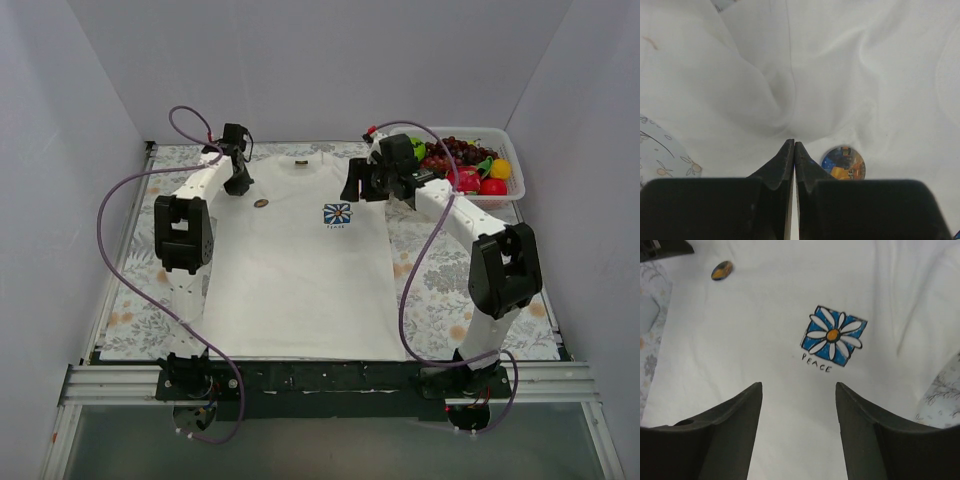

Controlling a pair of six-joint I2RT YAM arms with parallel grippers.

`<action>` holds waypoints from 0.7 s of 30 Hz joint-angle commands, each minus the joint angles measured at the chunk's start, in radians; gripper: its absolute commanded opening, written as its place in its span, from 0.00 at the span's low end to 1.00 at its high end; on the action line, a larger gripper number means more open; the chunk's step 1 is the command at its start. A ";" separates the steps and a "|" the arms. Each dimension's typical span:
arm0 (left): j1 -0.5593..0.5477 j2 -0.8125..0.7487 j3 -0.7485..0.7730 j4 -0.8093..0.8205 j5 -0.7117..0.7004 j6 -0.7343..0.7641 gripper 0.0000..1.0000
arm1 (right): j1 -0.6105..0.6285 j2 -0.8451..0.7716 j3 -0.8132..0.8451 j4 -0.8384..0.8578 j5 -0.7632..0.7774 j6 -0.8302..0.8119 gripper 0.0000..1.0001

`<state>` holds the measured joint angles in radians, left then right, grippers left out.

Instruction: Pin the brooch onto the clothing

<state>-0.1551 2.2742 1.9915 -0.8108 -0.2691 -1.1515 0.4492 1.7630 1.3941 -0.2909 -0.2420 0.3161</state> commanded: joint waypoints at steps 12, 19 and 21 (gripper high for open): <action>-0.015 0.042 -0.089 0.016 0.013 -0.036 0.00 | 0.006 0.403 0.425 -0.134 0.368 -0.144 0.04; -0.011 0.082 -0.071 -0.066 -0.087 -0.024 0.00 | 0.005 0.481 0.507 -0.133 0.449 -0.175 0.01; -0.011 0.093 -0.063 -0.090 -0.116 -0.025 0.00 | 0.002 0.471 0.490 -0.090 0.455 -0.173 0.01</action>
<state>-0.1764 2.3184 1.9205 -0.8005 -0.2737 -1.1862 0.4519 2.2684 1.8362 -0.4362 0.1493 0.1696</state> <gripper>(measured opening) 0.008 0.022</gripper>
